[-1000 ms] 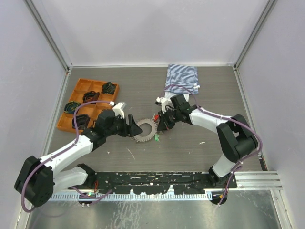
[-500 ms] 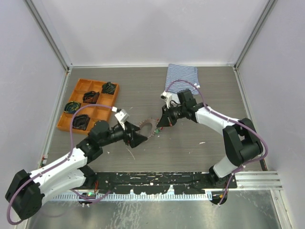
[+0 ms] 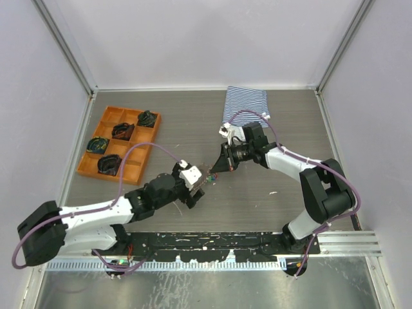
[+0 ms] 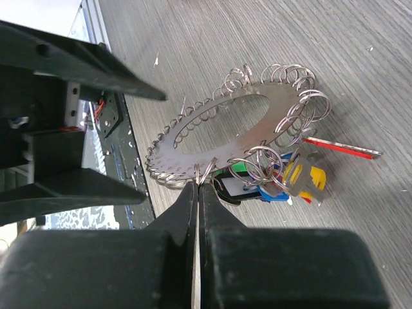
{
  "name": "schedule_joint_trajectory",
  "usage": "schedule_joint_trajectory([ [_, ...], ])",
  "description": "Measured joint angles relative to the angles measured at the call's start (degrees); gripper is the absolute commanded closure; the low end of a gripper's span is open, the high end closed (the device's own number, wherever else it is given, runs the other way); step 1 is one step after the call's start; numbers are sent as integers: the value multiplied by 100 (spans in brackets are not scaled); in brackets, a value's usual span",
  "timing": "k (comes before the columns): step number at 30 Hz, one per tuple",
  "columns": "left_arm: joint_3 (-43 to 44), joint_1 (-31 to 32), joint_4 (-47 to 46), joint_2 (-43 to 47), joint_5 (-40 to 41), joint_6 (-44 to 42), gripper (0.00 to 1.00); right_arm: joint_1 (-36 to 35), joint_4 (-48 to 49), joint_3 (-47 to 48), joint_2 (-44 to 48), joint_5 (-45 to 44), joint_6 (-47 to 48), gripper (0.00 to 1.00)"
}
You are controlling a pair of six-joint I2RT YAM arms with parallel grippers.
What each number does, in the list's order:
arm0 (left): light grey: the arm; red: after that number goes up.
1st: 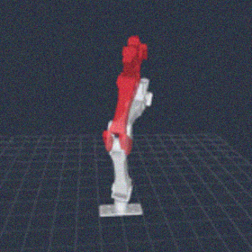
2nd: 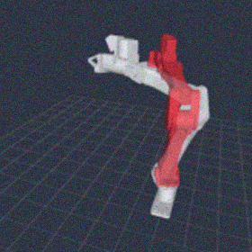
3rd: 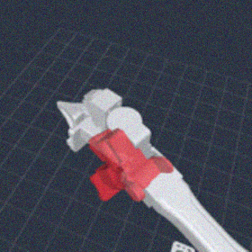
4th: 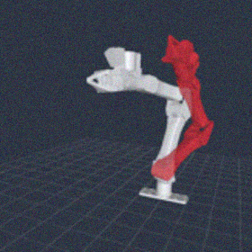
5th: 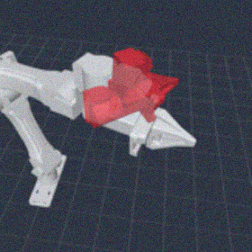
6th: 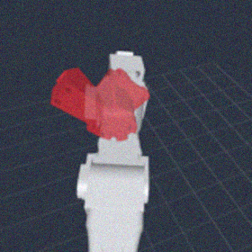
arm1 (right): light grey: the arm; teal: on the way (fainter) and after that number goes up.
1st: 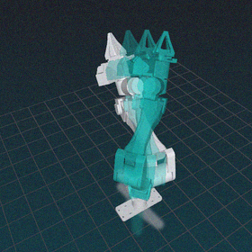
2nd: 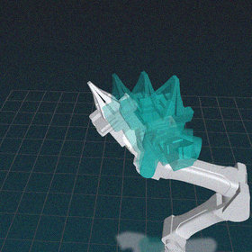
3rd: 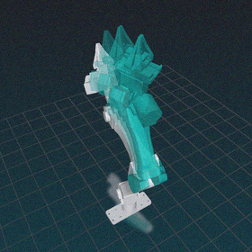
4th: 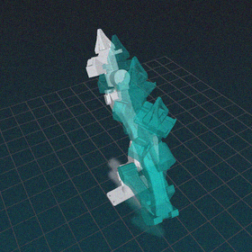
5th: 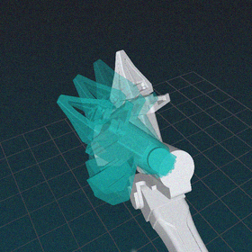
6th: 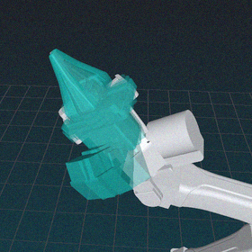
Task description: Remove the keys from the keyring
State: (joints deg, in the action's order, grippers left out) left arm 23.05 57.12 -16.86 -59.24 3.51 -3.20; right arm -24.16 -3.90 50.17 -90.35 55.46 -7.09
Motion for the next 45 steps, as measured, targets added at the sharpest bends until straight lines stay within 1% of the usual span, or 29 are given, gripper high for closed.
schedule_joint_trajectory([
  [4, 378, 24, 160, -772, 732, -160, 9, 0, 68, -15, -9, 22, -98, 99],
  [8, 654, 33, 186, -1207, 1082, -190, 12, 0, 120, -17, -48, 17, -144, 99],
  [10, 745, 55, 212, -1331, 1198, -177, 17, 13, 133, -17, -68, 20, -170, 99],
  [15, 1145, 79, 372, -1853, 1517, -22, 25, 13, 155, -20, -122, 20, -219, 99],
  [17, 1193, 85, 433, -1950, 1580, 42, 33, 13, 179, -26, -153, 20, -243, 99],
  [19, 1198, 90, 487, -1996, 1626, 83, 37, 13, 205, -28, -186, 17, -275, 99],
  [21, 1200, 90, 546, -2015, 1655, 98, 44, 13, 216, -31, -205, 17, -299, 99],
  [22, 1204, 90, 579, -2015, 1670, 101, 49, 13, 219, -37, -205, 17, -317, 100],
  [26, 1244, 90, 656, -2015, 1681, 98, 78, 13, 260, -48, -205, 17, -361, 99],
  [29, 1250, 122, 682, -2015, 1631, -4, 95, 17, 407, -48, -205, 28, -393, 99],
  [30, 1261, 157, 682, -2015, 1626, -68, 99, 17, 496, -42, -205, 57, -396, 99],
  [31, 1274, 168, 686, -2004, 1652, -107, 100, 17, 542, -39, -203, 68, -400, 98],
  [33, 1285, 153, 706, -1974, 1661, -122, 100, 20, 562, -39, -203, 87, -402, 93],
  [35, 1285, 153, 750, -1945, 1631, -122, 100, 22, 555, -39, -203, 105, -393, 85],
  [38, 1296, 151, 898, -1836, 1578, -114, 100, 22, 446, -37, -203, 116, -289, 68],
  [41, 1375, 133, 1143, -1683, 1506, -39, 100, 20, 72, -20, -179, 57, 39, 52],
  [43, 1443, 125, 1311, -1611, 1440, 46, 100, 39, -203, 9, -96, -4, 328, 46],
  [45, 1519, 122, 1482, -1580, 1377, 131, 100, 94, -446, 33, 79, -24, 660, 43],
])
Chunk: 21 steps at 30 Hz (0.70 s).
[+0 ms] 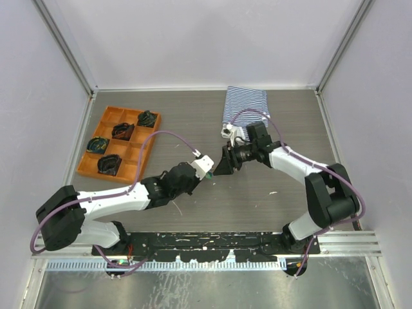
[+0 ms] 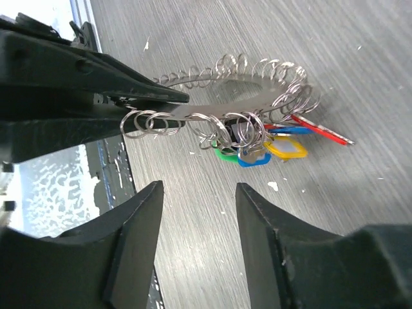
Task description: Remove the keys from the keyring
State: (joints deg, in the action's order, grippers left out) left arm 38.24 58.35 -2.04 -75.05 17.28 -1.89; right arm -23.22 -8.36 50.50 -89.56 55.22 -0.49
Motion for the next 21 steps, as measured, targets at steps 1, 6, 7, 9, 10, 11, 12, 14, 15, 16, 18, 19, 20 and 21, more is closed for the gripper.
schedule_joint_trajectory([
  [1, 52, -4, 101, 7, -37, 48, 100, 50, -122, 13, 125, 2, 195, 42],
  [6, 341, -20, 605, 15, -297, 284, 100, 433, -457, 35, 935, 310, 1021, 42],
  [7, 389, -24, 717, 44, -382, 319, 100, 487, -433, 15, 1088, 413, 1137, 42],
  [9, 452, -24, 885, 129, -511, 409, 100, 509, -306, -98, 1327, 614, 1379, 42],
  [10, 498, -24, 979, 164, -564, 435, 100, 505, -232, -201, 1423, 713, 1510, 42],
  [11, 573, -24, 1095, 195, -651, 474, 100, 498, -168, -321, 1488, 789, 1635, 44],
  [12, 647, -24, 1189, 208, -717, 522, 100, 494, -120, -433, 1510, 850, 1749, 46],
  [14, 804, -24, 1357, 221, -863, 603, 100, 485, 9, -660, 1491, 964, 1926, 54],
  [15, 863, -24, 1410, 223, -927, 645, 100, 485, 79, -787, 1491, 1019, 1989, 54],
  [16, 909, -24, 1456, 227, -999, 704, 100, 485, 149, -898, 1491, 1073, 2017, 54],
  [18, 955, -24, 1519, 256, -1106, 787, 100, 476, 372, -1099, 1493, 1115, 2039, 55],
  [19, 955, -24, 1543, 284, -1147, 857, 100, 461, 514, -1207, 1495, 1115, 2035, 55],
  [20, 955, -24, 1565, 304, -1169, 898, 100, 455, 623, -1279, 1497, 1115, 2020, 56],
  [21, 955, -24, 1591, 319, -1191, 946, 100, 452, 723, -1333, 1497, 1115, 2004, 56],
])
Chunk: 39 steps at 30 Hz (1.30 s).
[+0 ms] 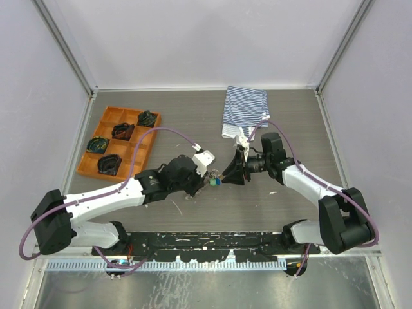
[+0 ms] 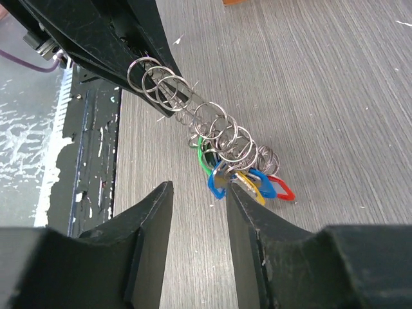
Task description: Remove the keys from the keyring
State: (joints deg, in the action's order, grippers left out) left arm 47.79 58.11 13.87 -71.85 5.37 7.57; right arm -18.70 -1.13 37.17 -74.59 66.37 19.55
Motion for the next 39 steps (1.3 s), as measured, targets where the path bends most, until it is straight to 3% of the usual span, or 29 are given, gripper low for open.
schedule_joint_trajectory([
  [7, 0, 0, 15, 9, -92, 402, 100, -7, 166, -61, 85, 116, 210, 60],
  [11, 0, -2, 4, 9, -136, 568, 100, -7, -824, 48, 96, 549, 1690, 58],
  [15, 0, -2, -39, 7, -197, 688, 100, -11, -2295, 227, 55, 890, 3635, 67],
  [20, 0, -2, -140, 9, -264, 833, 100, -39, -3025, 450, -175, 931, 4511, 72],
  [26, 0, -2, -201, 9, -286, 990, 100, -85, -2918, 450, -184, 850, 4341, 71],
  [39, 0, -4, -289, 9, -284, 1316, 100, -236, -1235, 138, 35, 264, 2483, 58],
])
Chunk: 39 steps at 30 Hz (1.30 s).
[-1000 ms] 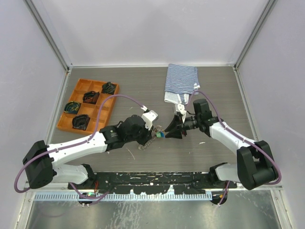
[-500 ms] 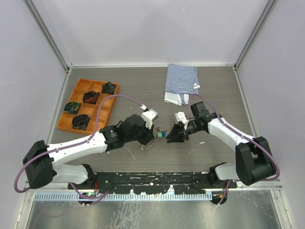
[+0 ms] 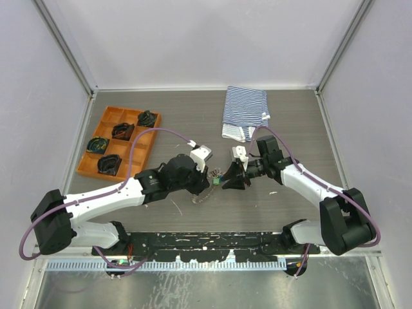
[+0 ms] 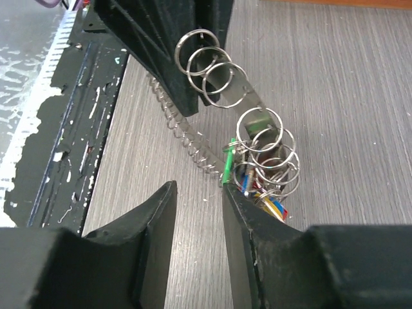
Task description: Remove the keys from the keyring
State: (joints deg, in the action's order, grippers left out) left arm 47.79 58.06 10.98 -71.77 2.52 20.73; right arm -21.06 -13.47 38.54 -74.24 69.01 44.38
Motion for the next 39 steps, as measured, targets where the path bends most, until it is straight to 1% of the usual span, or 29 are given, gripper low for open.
schedule_joint_trajectory([
  [4, 0, 0, -2, 2, 22, 107, 100, 0, 448, -109, 26, -122, -483, 55],
  [12, 0, 0, -72, 35, 179, 332, 100, -17, 1215, -358, 74, -142, -1305, 55],
  [19, 0, 0, -280, 44, 310, 577, 100, -46, 1606, -411, 83, -155, -1731, 55],
  [27, -2, -2, -490, 50, 345, 772, 100, -57, 2232, -481, 201, -605, -2492, 54],
  [31, -4, -7, -503, 79, 389, 850, 100, -46, 2380, -498, 256, -787, -2726, 52],
  [39, -13, -7, -581, 98, 413, 973, 100, -46, 2918, -710, 328, -828, -3220, 53],
])
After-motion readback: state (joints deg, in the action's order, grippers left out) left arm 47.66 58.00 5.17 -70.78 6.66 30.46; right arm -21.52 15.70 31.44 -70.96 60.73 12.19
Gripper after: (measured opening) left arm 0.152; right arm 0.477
